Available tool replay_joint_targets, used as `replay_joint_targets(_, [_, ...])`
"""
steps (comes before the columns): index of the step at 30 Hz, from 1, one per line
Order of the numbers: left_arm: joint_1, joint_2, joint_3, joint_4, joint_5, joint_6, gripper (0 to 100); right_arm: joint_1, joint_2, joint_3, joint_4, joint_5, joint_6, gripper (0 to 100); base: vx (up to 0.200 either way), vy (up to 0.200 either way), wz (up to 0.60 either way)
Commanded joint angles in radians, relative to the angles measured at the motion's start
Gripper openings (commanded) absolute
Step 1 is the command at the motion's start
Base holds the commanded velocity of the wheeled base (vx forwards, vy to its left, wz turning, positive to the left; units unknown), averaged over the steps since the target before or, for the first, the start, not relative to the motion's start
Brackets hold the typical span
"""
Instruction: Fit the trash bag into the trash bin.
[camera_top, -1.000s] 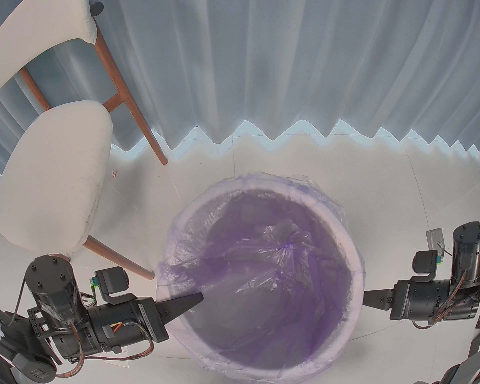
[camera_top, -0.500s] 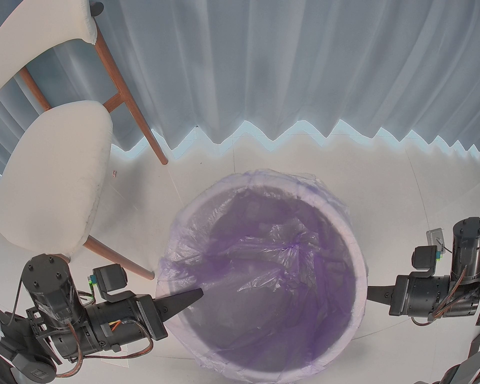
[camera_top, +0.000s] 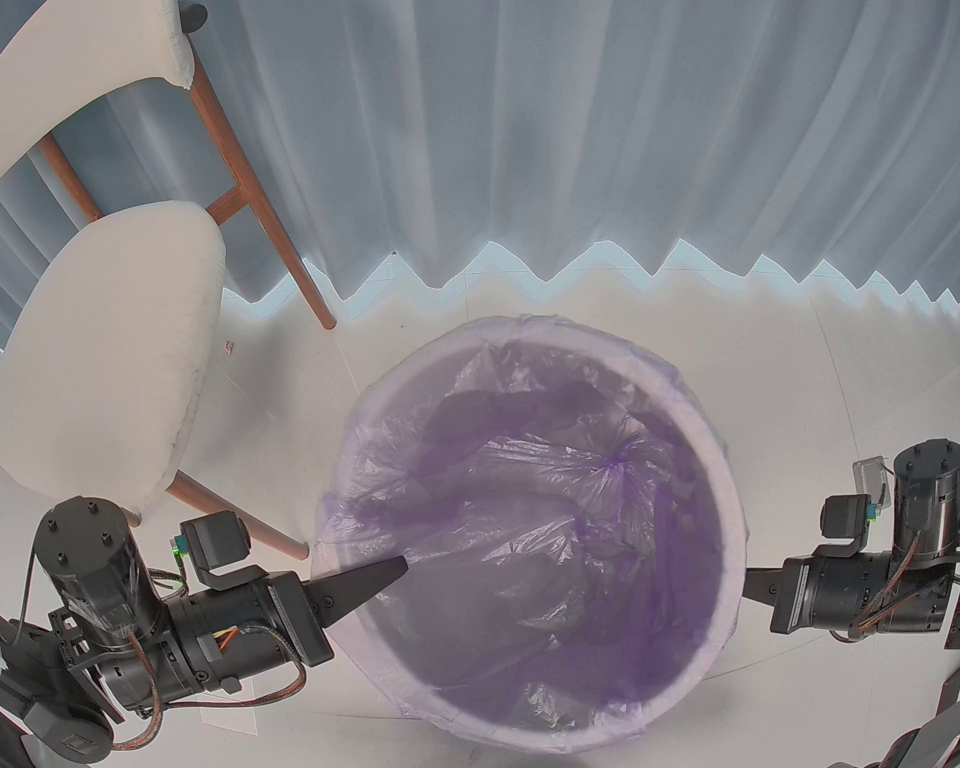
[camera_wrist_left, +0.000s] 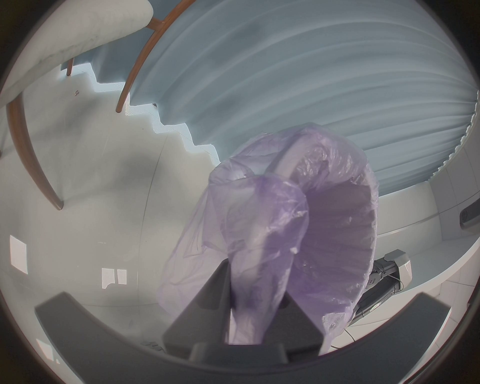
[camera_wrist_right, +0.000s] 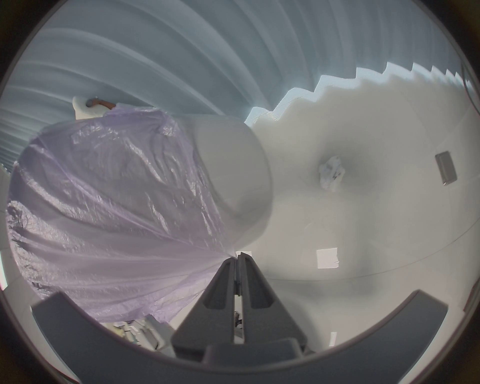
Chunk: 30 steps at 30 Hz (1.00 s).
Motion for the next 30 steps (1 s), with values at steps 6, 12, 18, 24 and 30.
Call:
replay_joint_targets(6, [-0.004,0.002,0.006,-0.004,0.000,-0.001,0,-0.051,0.042,-0.006,-0.009,-0.015,-0.030,0,0.000,0.000,0.00])
replay_joint_targets(12, [-0.006,0.002,0.006,-0.003,-0.001,0.000,0,-0.051,0.029,-0.008,-0.011,-0.012,-0.022,0,0.000,0.000,0.00])
replay_joint_targets(18, [-0.006,0.012,0.006,0.010,0.002,0.011,0,-0.049,-0.012,-0.001,-0.011,0.008,0.007,100,0.000,0.000,0.00])
replay_joint_targets(24, [0.000,0.071,-0.003,0.010,0.031,0.054,0,-0.049,-0.101,0.011,-0.005,0.008,0.111,100,0.000,0.000,0.00])
replay_joint_targets(30, [0.016,0.184,-0.036,0.010,0.128,0.085,0,-0.057,-0.201,0.046,0.001,0.008,0.174,100,0.000,0.000,0.00])
